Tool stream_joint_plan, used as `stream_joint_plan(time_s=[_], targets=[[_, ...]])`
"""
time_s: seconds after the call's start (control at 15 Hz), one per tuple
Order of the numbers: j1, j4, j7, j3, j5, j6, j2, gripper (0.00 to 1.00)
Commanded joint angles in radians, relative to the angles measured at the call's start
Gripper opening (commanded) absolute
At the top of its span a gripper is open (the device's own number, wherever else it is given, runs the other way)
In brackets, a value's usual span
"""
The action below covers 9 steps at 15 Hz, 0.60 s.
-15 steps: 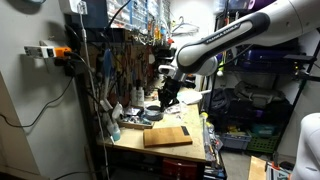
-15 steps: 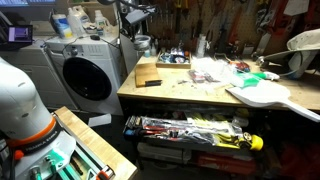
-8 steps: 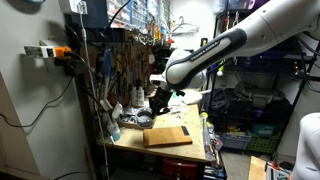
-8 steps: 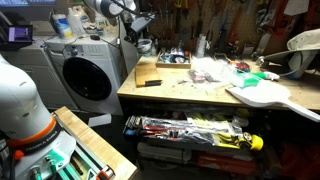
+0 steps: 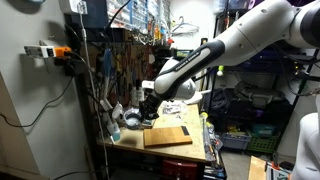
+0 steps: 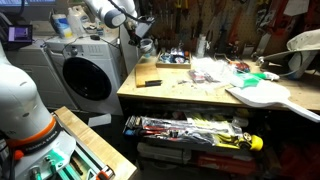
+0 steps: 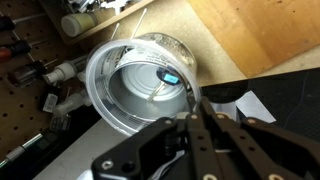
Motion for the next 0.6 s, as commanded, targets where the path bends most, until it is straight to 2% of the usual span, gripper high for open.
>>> stream_joint_plan(time_s=[0.0,0.27,0.53], targets=[[-0.022,0.068,-0.130,0.027,0.109,0.014,0.078,0.01],[-0.040,0.120,-0.220,0.044,0.183,-0.013,0.143,0.01],[-0.048,0.149,-0.231,0.040,0.188,-0.046,0.194,0.01]])
